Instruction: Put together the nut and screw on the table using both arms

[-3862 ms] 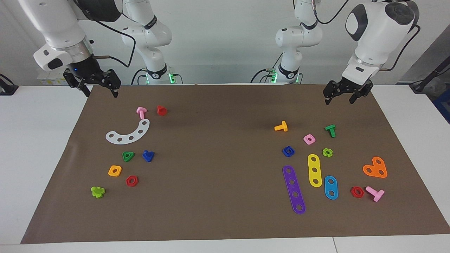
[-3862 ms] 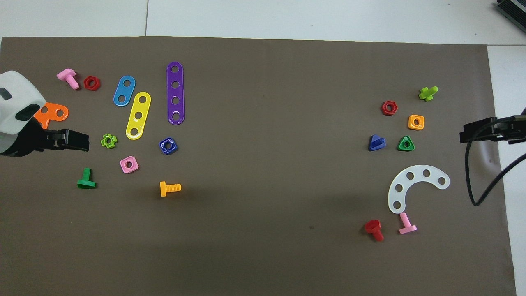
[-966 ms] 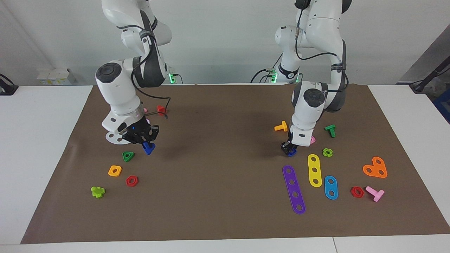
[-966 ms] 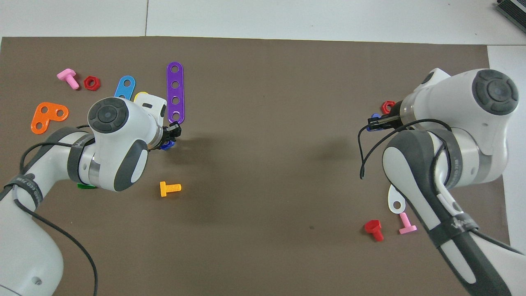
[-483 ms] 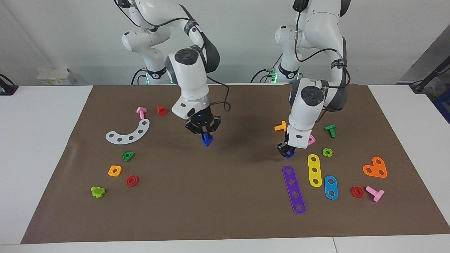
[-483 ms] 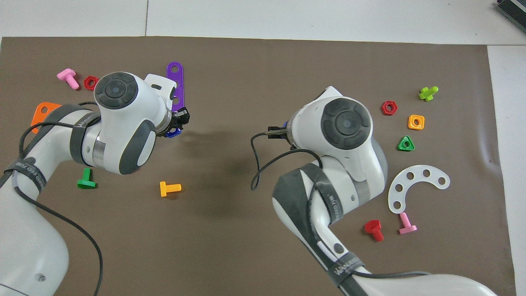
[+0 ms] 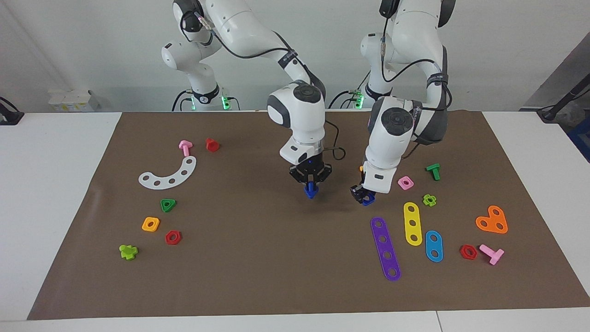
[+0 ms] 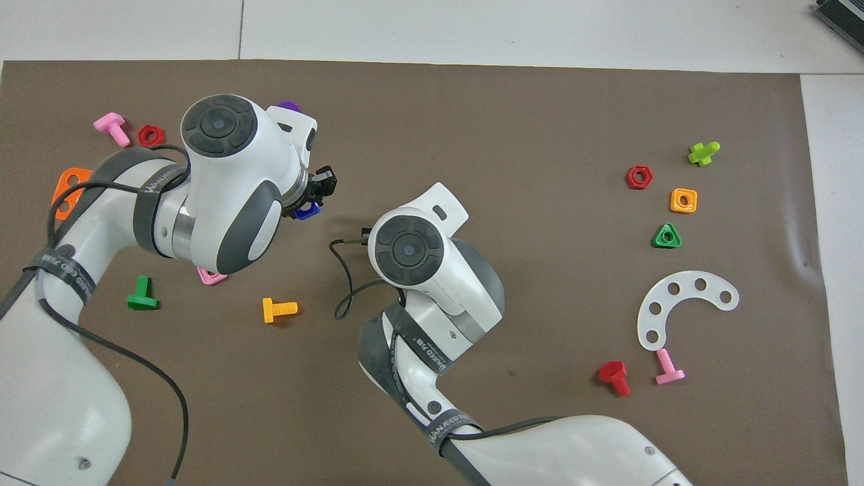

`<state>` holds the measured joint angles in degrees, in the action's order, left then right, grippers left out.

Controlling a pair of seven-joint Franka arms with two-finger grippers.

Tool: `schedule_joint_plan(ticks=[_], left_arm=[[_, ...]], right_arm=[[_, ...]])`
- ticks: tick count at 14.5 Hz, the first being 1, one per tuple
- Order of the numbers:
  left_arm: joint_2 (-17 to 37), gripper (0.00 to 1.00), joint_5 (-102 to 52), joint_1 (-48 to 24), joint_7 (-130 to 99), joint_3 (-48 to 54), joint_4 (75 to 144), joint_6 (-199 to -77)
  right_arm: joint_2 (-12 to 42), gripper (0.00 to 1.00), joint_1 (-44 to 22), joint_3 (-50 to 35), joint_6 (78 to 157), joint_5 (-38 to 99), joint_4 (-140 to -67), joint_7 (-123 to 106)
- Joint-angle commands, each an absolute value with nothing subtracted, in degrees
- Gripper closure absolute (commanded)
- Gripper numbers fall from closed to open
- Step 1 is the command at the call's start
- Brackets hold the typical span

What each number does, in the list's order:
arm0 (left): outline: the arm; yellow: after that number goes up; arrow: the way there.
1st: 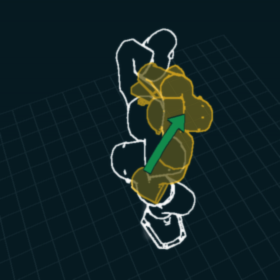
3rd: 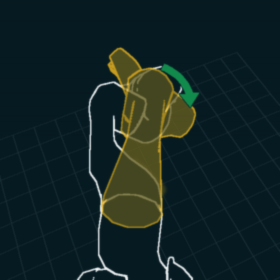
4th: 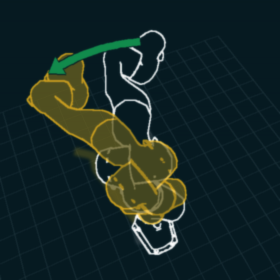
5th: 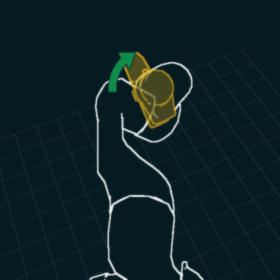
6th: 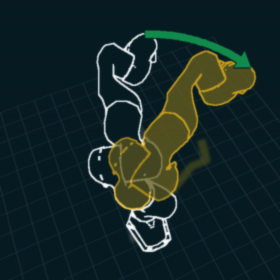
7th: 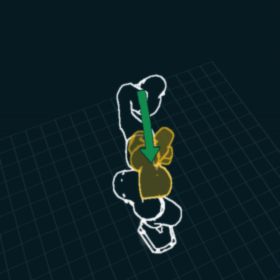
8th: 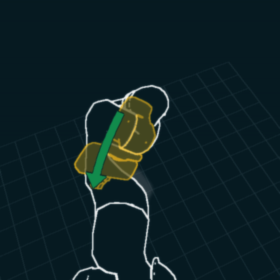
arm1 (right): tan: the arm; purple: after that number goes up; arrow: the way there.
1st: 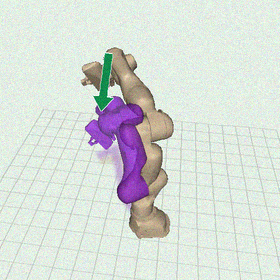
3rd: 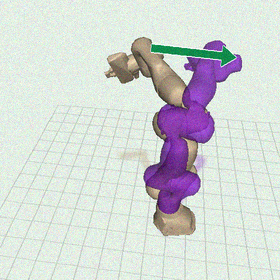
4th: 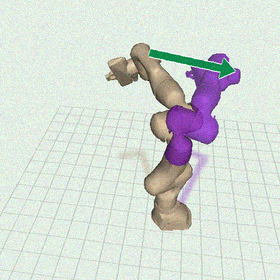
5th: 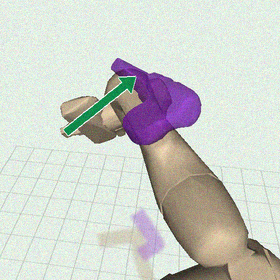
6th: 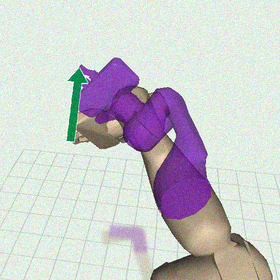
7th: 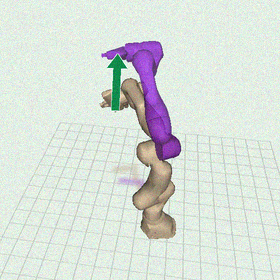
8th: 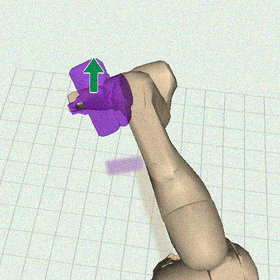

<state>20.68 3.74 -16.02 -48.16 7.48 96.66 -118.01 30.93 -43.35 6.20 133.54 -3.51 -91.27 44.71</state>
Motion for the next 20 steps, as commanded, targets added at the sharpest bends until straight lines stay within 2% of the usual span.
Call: schedule_joint_plan(ticks=[1, 5, 6, 7, 9, 11, 16, 20], left_arm=[[22.32, 1.00, 2.46, -17.93, -50.44, 6.68, 93.87, -115.93], [22.94, 1.00, 2.11, -19.15, -52.81, 6.77, 93.25, -116.89], [23.03, 1.00, 2.11, -19.33, -53.52, 6.77, 93.16, -117.16], [23.03, 1.00, 2.02, -19.42, -53.79, 6.77, 93.08, -117.42], [23.64, 1.00, 1.76, -19.51, -55.27, 6.86, 92.38, -118.47], [24.43, 1.00, 1.76, -20.03, -57.82, 6.94, 90.97, -120.40], [26.19, 1.00, 0.97, -23.20, -59.24, 6.77, 88.16, -121.73], [28.91, 1.00, 1.05, -25.66, -60.56, 6.77, 87.01, -123.93]], right_arm=[[35.24, 1.00, -42.54, 6.15, 136.99, -4.92, -86.57, 46.14], [36.39, 1.00, -42.63, 6.15, 139.83, -4.66, -87.54, 46.32], [36.30, 0.56, -42.71, 6.15, 140.01, -4.66, -88.41, 46.41], [35.95, 0.01, -42.98, 6.15, 140.18, -4.66, -90.16, 46.58], [34.81, 0.00, -43.77, 6.24, 138.09, -4.75, -90.88, 46.50], [31.05, 0.00, -42.90, 6.33, 135.54, -4.75, -92.27, 45.62], [12.78, 0.00, -37.45, 6.33, 132.29, -4.75, -106.68, 37.72], [5.03, 0.00, -28.94, 6.33, 122.80, -3.78, -107.23, 26.93]])
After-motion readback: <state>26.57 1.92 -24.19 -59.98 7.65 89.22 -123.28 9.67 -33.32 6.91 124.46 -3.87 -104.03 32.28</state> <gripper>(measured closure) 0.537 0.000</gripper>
